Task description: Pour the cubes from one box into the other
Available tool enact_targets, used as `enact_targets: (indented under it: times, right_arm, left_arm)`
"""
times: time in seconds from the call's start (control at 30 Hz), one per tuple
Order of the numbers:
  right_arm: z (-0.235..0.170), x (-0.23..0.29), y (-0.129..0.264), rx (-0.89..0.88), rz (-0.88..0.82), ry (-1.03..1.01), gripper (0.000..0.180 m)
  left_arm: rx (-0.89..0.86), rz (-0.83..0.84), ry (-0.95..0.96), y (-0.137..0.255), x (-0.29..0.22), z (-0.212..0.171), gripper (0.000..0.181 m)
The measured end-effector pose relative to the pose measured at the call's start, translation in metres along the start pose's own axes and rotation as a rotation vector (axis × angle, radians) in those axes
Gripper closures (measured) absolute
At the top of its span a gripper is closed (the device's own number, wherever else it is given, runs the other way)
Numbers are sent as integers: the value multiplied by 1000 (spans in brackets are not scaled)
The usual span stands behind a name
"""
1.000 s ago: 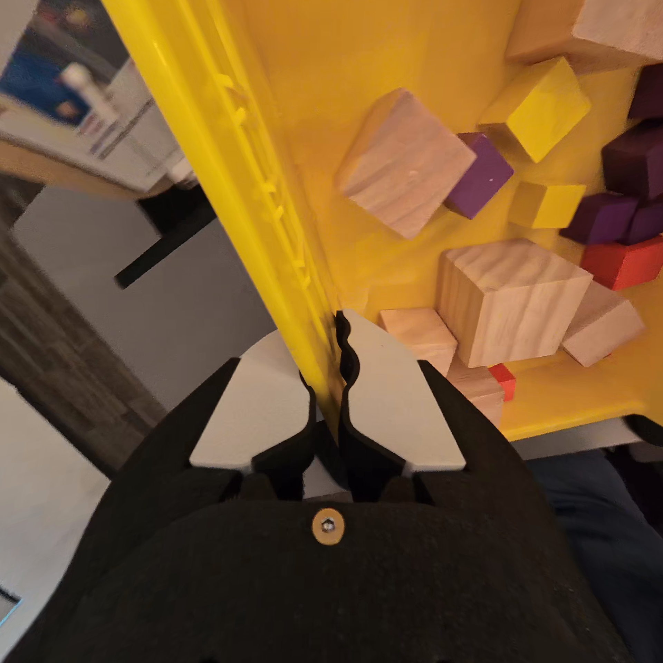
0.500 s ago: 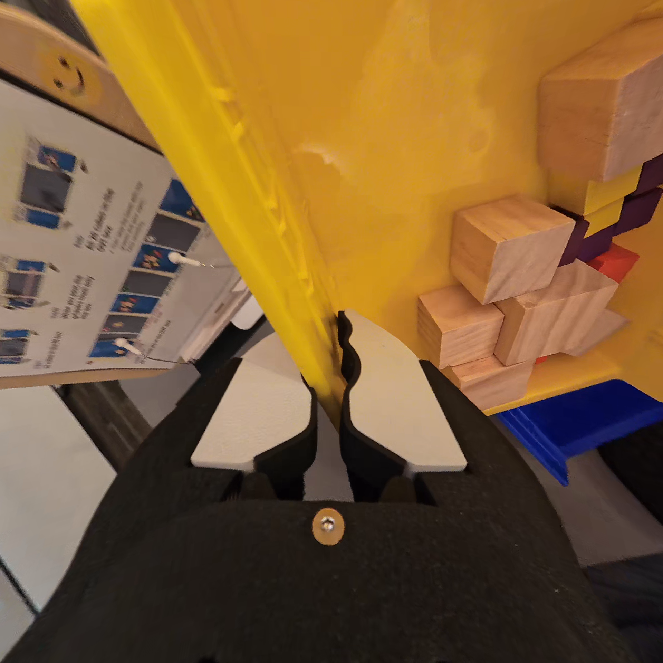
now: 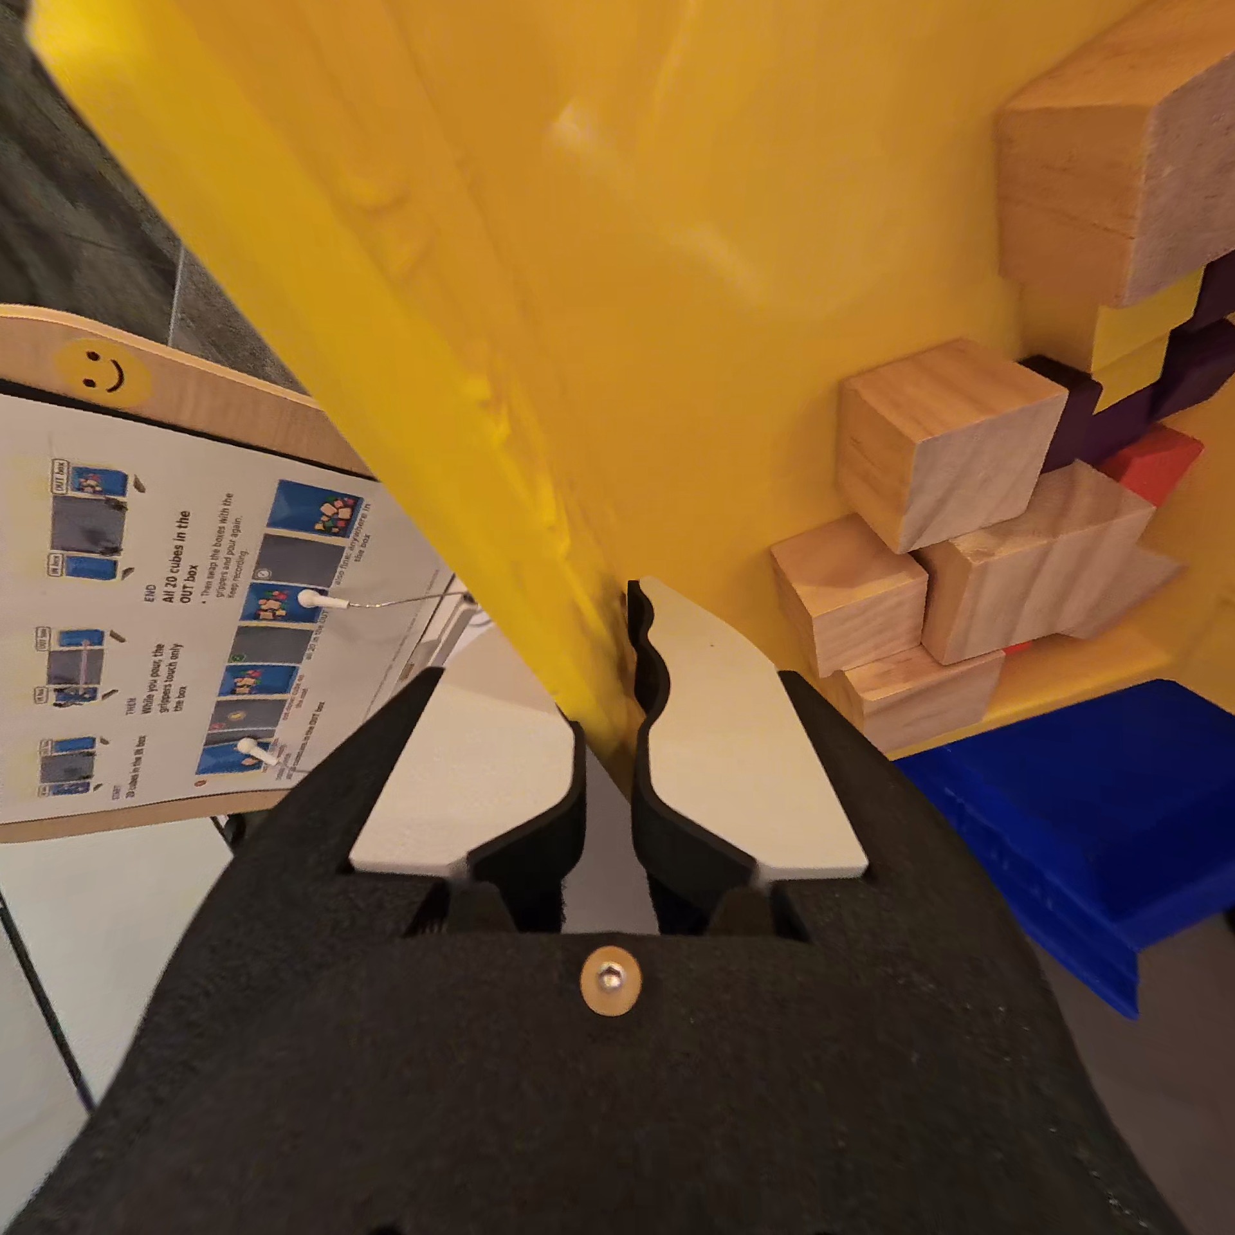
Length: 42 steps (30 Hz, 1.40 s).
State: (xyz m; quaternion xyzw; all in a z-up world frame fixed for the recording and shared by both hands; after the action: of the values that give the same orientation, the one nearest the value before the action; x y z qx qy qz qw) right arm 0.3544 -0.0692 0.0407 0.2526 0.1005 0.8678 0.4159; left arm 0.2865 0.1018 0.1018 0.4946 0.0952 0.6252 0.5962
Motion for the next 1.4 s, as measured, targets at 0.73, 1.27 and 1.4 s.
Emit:
enact_targets:
  times: [0.73,1.27,1.4]
  right_arm:
    - [56,40,29,-384,30,276,172]
    - [64,42,33,-478,40,333,172]
    - [64,43,33,-487,38,342,172]
  left_arm:
    - [-386,193,117,48,17,-13,171]
    - [-475,229,90,49,17,-13,168]
    - [-490,226,98,46,16,-14,168]
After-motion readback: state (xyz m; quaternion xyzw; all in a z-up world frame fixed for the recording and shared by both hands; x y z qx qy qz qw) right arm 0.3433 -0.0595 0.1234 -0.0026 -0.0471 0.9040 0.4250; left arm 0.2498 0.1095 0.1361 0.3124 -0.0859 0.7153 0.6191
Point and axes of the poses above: each gripper's, where its closed fingertips meet, y back along the fingers, z out of its top, x = y × z across the jaws, the point moved 1 cm from there along y, back along the fingers, and after that the axes turned 13 degrees about -x, right-handed, at the moved point
